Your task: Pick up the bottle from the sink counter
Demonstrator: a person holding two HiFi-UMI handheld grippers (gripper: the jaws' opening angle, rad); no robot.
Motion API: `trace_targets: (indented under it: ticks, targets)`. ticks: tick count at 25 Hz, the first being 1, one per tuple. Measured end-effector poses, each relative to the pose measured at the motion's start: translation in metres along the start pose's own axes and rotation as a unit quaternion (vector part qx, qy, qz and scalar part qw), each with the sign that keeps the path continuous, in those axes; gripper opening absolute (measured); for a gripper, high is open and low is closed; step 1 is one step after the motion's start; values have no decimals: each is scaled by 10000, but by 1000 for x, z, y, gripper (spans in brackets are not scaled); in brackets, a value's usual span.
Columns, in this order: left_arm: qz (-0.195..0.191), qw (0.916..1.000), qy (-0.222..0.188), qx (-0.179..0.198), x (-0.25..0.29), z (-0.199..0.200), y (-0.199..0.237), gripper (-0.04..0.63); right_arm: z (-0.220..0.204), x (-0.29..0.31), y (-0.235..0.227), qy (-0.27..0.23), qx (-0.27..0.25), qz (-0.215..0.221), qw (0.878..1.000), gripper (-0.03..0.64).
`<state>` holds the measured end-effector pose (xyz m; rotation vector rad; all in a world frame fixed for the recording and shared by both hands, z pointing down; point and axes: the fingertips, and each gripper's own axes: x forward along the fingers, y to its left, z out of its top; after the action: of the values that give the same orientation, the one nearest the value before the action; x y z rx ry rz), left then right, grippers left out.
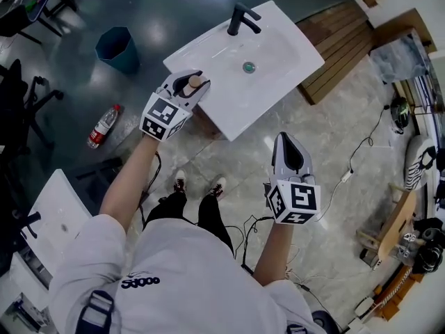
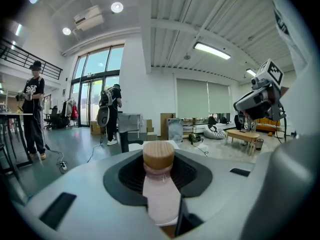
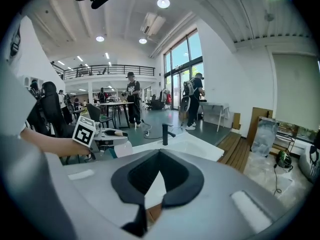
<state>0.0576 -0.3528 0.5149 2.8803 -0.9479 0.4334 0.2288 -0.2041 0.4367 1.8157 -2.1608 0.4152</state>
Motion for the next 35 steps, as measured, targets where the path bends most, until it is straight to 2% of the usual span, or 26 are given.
trace_targets:
  ticks: [11,20,30,35]
  targets:
    - [114,9996,-232,100,-62,55,-32,118,50,-27,19,-576,-632,186,9962,9]
    - [93,9985,-467,284,-99,92,-44,118,71,-41,27,-826,-747,219,9935,9]
    - [94,9967,-797,111,-130,121,-68,118,83,-50,34,-1051,-837,271,9906,9]
    - [100,9967,-797,96,-138,126,-74,118,87,-52,40,-1115,-915,346,9889,9]
